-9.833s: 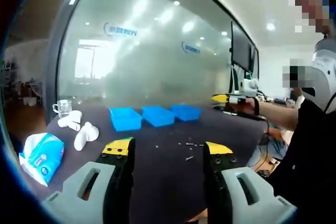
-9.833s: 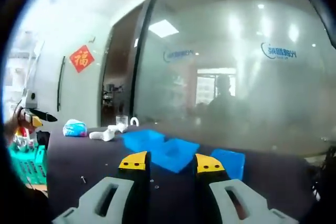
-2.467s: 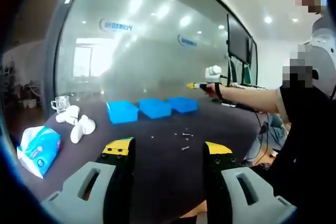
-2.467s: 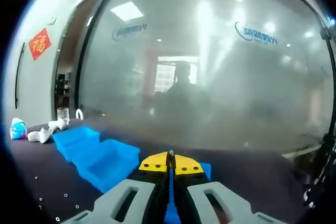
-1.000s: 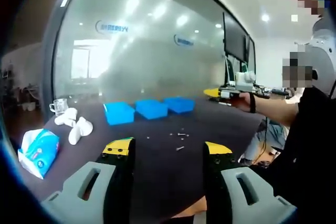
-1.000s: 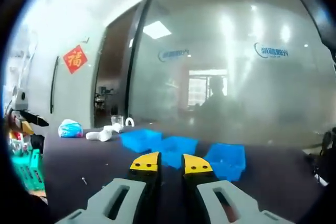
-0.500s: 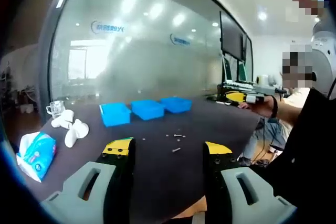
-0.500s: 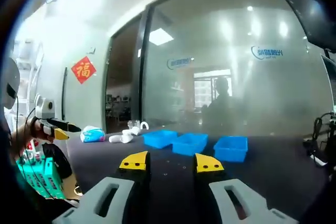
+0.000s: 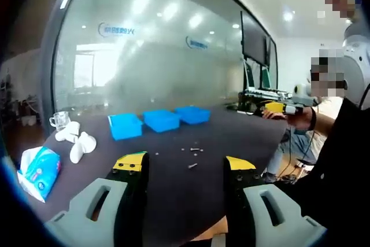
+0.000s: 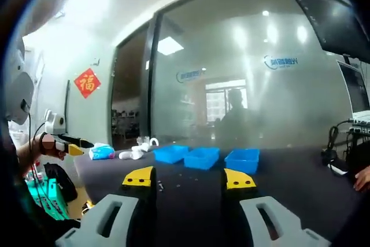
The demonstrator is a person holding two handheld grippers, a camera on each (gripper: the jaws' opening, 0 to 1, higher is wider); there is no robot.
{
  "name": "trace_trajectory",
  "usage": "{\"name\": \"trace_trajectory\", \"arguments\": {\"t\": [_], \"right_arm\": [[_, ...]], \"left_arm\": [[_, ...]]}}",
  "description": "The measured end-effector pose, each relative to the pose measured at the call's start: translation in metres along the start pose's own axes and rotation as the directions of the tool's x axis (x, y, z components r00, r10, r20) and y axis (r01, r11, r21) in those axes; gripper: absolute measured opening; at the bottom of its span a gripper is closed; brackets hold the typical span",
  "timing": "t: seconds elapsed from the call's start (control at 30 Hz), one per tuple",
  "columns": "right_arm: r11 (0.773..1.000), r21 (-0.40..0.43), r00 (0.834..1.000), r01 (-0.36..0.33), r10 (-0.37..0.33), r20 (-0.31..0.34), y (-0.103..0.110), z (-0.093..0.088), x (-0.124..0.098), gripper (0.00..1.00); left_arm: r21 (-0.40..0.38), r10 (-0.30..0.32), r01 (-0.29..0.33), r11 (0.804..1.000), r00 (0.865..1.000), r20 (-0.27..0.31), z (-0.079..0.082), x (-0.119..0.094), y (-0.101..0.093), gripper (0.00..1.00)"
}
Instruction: Sort the screws, nuts, and washers into the corresponding bins
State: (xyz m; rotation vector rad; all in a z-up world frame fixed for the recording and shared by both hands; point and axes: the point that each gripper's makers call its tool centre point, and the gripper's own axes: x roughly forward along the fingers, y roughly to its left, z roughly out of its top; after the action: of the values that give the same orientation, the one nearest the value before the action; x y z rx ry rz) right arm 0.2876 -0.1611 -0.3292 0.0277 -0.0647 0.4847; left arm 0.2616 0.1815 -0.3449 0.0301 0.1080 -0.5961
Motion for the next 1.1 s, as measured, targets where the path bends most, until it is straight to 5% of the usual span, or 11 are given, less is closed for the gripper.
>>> {"name": "trace_trajectory", "arguments": {"t": [0.57, 0.87, 1.1], "right_arm": [[1.000, 0.017, 0.999, -0.007, 0.008, -0.053, -0.009, -0.007, -0.007, 0.41], [0.995, -0.021, 0.989, -0.100, 0.097, -0.114, -0.005, -0.010, 0.009, 0.40], [0.972, -0.062, 0.956, -0.228, 0.211, -0.204, 0.009, -0.013, 0.025, 0.40]], "left_arm": [[-0.013, 0.003, -0.003, 1.000, 1.000, 0.002, -0.005, -0.001, 0.001, 0.51], [-0.019, 0.009, -0.009, 1.000, 1.000, 0.005, -0.006, -0.003, 0.002, 0.51], [-0.018, 0.016, -0.016, 1.000, 1.000, 0.005, -0.007, -0.006, 0.005, 0.51]]}}
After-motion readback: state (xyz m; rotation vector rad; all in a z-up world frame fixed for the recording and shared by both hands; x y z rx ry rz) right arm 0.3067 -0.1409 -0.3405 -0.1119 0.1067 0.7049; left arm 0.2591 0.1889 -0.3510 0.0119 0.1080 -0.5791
